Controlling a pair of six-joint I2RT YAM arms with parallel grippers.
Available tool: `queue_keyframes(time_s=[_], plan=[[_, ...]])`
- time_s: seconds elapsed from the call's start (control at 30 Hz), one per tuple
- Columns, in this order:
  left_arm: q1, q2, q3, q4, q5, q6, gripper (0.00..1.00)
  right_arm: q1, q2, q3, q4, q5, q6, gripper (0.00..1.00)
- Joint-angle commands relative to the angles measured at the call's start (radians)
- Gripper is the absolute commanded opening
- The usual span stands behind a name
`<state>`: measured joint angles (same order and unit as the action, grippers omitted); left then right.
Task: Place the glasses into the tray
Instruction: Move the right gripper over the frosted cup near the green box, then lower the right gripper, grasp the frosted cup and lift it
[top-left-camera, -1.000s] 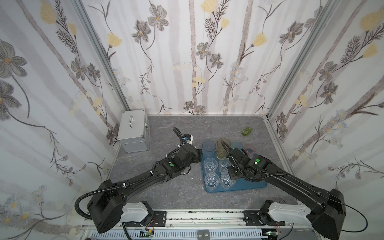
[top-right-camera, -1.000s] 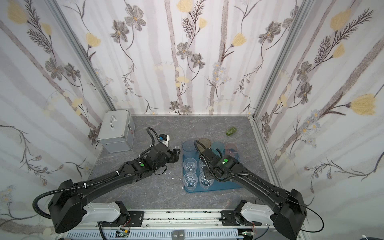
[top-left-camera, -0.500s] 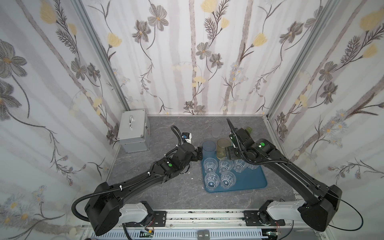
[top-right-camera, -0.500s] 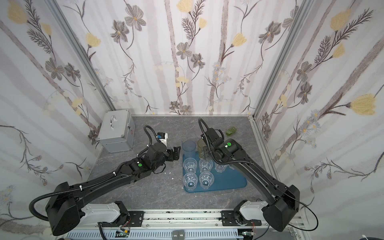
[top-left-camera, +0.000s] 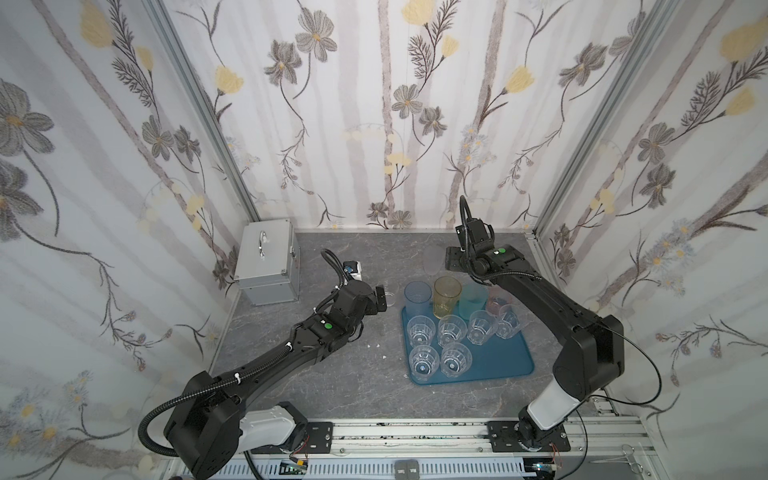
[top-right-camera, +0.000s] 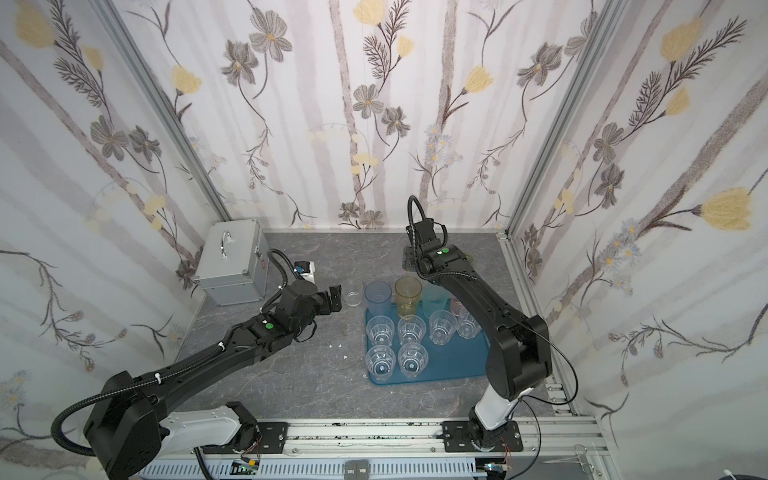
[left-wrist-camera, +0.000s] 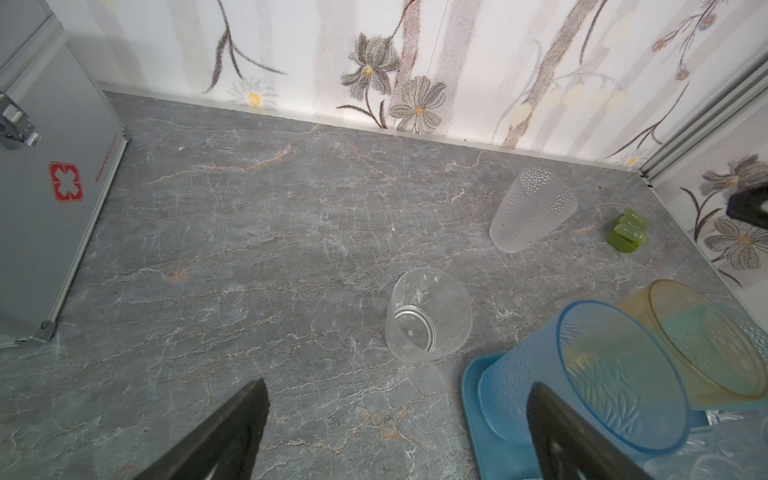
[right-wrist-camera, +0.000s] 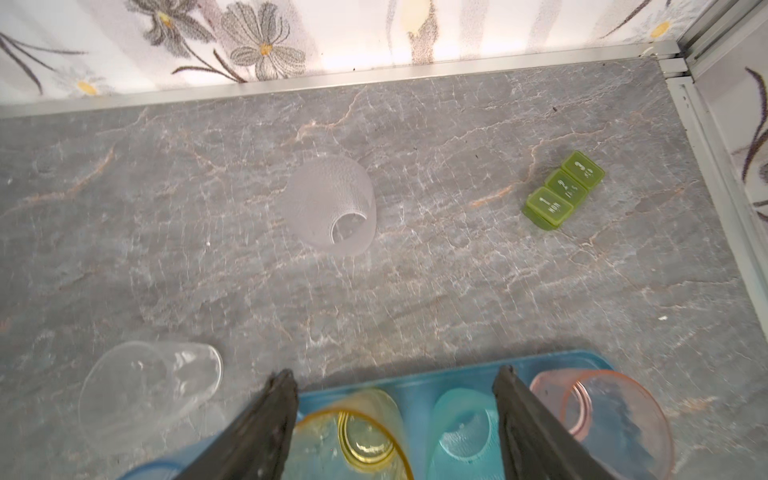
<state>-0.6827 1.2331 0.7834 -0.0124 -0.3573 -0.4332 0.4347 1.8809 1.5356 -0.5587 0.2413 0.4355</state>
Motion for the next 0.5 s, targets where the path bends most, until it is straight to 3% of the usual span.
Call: queue_keyframes(time_s=[0.0,0.13,0.47], plan=[[0.007,0.008,-0.004,0.042,-0.032,-0.030,1.00,-0.028,0.079,0.049,0.099,-0.106,0.049,0.71],[0.009,0.050,0.011,0.080,-0.046,-0.018,1.00,-0.061,0.184,0.106,0.119,-0.202,0.087,0.61],[-0.025,0.148,0.071,0.126,0.015,0.016,0.99,-0.102,0.342,0.178,0.142,-0.235,0.103,0.36]])
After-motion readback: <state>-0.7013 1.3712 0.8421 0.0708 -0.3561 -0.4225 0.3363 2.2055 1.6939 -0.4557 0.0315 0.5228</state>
